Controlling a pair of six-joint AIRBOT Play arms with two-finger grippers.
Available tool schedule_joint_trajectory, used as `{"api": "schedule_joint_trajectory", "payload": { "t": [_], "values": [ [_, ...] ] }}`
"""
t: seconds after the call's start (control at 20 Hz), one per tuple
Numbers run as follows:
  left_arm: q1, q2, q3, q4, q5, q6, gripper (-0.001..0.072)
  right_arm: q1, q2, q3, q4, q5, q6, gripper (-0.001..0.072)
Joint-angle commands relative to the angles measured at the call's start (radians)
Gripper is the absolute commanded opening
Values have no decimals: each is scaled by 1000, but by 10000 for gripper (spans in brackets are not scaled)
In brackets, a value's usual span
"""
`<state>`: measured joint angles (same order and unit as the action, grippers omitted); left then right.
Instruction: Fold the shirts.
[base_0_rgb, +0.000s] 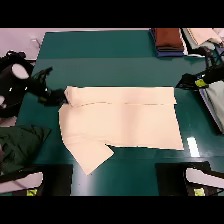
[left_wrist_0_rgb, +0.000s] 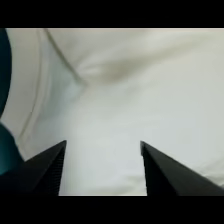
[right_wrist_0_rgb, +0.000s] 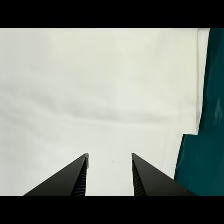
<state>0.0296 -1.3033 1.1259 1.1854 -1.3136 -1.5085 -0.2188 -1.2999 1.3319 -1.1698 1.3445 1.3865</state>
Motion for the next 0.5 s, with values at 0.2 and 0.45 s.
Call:
{"api": "schedule_joint_trajectory", "payload": {
  "t": [0.2,0.45],
  "values": [
    [-1,506,-644,-16,-2,-125,548,0,127,-6,27,-25,0,325],
    [-1,535,-787,-164,86,-114,547,1,128,-6,27,-21,0,325]
  ]
}}
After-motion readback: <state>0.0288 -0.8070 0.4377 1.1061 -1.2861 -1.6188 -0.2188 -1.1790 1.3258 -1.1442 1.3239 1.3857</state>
